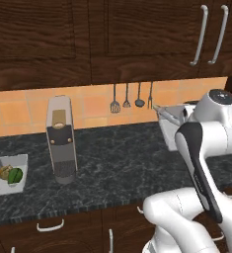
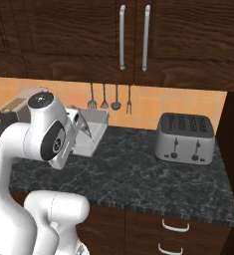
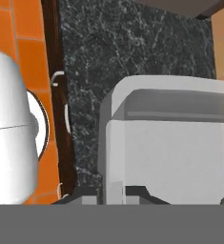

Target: Take the meat container that has the fish and place it on the second highest rack of the freezer. Then take the vegetable container that has the onion and avocado and place it on the highest rack of the freezer.

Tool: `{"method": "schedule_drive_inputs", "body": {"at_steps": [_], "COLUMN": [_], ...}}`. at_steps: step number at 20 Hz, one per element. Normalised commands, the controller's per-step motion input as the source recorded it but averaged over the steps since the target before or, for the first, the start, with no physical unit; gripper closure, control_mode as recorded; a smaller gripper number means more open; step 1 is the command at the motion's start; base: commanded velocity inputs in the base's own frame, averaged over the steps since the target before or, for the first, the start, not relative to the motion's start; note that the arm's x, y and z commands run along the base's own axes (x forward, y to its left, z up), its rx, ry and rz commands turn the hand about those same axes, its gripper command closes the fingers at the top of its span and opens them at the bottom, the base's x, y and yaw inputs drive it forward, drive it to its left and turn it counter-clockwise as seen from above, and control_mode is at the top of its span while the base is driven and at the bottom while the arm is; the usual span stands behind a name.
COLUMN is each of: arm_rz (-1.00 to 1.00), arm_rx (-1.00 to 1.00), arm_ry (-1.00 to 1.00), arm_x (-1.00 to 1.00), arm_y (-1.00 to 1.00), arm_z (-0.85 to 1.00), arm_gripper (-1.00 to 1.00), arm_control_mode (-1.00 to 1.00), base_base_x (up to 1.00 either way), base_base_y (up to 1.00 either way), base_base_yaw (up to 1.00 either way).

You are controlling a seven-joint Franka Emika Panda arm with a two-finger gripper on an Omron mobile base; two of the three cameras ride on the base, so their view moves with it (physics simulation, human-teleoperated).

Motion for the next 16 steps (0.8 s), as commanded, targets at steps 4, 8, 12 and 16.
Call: {"method": "schedule_drive_inputs", "body": {"at_steps": [4,8,12,16], "arm_rz": [0.05,0.0,0.0,-0.04], "arm_rx": [0.0,0.0,0.0,0.0], "arm_ry": [0.0,0.0,0.0,0.0], "arm_x": [-0.19,-0.16,0.0,0.0], "arm_y": [-0.05,0.0,0.0,0.07], "arm_z": [0.16,0.42,0.44,0.42], "arm_gripper": [1.0,1.0,1.0,1.0], "arm_control_mode": [-1.0,-1.0,-1.0,-1.0], "base_base_x": [0.0,0.0,0.0,0.0], "base_base_y": [0.0,0.0,0.0,0.0], "base_base_yaw": [0.0,0.0,0.0,0.0]}}
